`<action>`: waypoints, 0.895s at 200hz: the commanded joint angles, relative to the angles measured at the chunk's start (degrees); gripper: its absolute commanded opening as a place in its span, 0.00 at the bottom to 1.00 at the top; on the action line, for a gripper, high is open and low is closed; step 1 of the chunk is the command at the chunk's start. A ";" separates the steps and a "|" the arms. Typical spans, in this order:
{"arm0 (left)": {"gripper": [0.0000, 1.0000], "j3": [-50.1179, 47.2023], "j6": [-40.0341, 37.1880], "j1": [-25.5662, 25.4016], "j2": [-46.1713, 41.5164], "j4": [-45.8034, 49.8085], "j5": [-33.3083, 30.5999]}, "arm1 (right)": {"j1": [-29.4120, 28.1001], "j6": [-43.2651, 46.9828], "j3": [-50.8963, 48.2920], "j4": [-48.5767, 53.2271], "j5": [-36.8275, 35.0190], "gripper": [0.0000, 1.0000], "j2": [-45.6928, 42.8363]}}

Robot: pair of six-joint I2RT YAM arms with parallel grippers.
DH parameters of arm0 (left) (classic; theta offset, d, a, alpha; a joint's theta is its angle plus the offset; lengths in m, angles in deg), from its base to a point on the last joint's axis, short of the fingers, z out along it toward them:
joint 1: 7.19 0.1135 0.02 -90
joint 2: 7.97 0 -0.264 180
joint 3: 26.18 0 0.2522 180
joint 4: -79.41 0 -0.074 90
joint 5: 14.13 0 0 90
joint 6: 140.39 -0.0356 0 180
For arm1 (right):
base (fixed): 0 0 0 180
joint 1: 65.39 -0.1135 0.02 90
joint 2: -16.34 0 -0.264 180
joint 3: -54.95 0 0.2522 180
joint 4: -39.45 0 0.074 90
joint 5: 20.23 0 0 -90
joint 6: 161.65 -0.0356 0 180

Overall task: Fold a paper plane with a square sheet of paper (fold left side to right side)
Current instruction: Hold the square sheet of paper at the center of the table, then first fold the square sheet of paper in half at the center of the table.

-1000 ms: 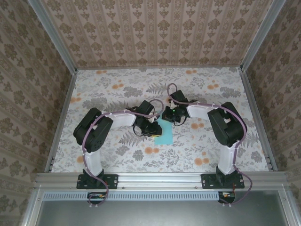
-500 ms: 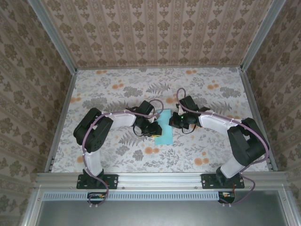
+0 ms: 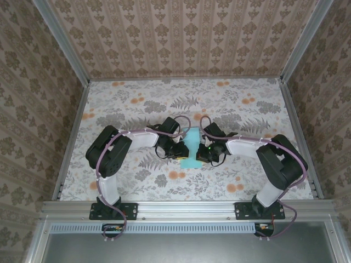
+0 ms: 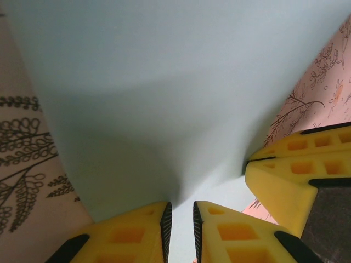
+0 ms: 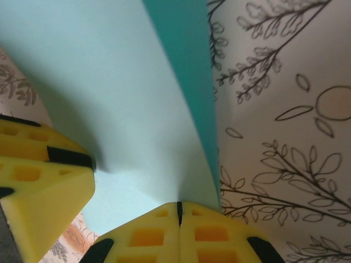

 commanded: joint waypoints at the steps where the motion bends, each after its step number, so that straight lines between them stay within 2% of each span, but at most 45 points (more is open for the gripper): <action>1: 0.23 2.27 0.91 -0.55 0.32 2.17 -0.77 | -0.35 -0.07 0.67 4.58 -1.74 0.05 2.20; 84: 0.22 9.90 -2.06 0.91 3.99 4.22 -1.18 | -0.35 0.92 0.89 8.30 -3.46 0.05 4.50; 179: 0.18 11.27 -2.73 4.00 7.41 0.51 -2.92 | -0.35 2.72 1.99 11.61 -5.06 0.05 5.33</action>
